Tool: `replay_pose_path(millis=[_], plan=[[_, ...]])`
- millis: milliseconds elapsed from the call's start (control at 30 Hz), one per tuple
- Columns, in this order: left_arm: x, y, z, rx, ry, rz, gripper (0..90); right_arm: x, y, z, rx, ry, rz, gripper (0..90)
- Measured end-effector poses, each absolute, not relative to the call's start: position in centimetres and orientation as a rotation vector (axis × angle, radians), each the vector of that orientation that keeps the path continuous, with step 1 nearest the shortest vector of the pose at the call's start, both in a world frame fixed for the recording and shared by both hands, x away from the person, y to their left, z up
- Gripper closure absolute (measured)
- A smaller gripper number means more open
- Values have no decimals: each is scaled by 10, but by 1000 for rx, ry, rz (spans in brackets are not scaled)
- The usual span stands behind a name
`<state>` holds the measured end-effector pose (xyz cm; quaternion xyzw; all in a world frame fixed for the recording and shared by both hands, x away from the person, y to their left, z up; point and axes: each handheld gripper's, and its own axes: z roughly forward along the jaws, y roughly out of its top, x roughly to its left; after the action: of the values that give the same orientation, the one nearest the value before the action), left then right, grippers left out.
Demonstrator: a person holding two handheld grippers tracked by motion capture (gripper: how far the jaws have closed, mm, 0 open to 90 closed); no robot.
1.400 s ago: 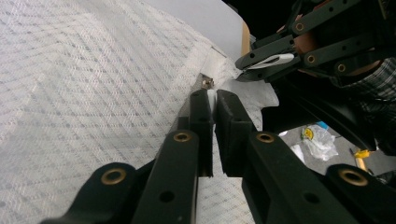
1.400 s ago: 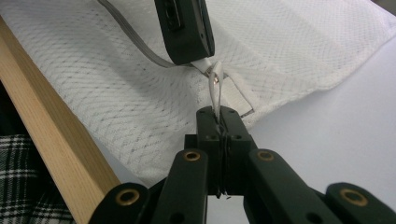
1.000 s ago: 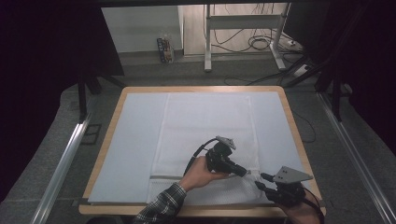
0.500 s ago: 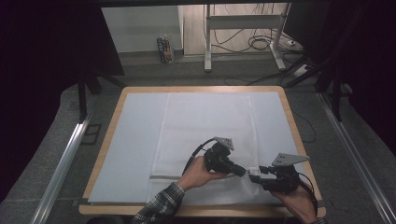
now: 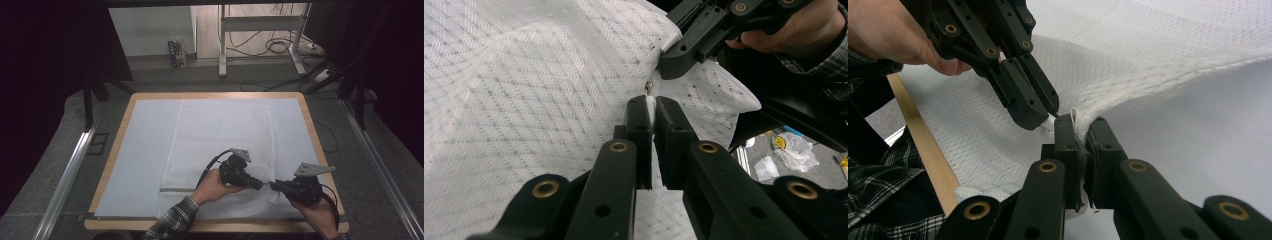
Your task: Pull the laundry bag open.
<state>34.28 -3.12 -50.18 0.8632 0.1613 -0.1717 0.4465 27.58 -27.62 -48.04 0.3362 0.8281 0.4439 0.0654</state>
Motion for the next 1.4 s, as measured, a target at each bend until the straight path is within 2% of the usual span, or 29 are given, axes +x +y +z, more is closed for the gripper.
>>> replay_pose_path(millis=[233,667,767,1400], plan=[[342,-32,-502,2139,409,-432,864,275,-276,-481,1005,2489,1345,841],[333,-26,-500,2198,421,-322,874,270,-274,-483,1007,2480,1200,854],[335,-16,-502,2174,435,-335,874,271,-279,-483,1040,2475,1218,853],[330,-10,-501,2190,437,-322,873,268,-274,-485,1001,2489,1171,852]])
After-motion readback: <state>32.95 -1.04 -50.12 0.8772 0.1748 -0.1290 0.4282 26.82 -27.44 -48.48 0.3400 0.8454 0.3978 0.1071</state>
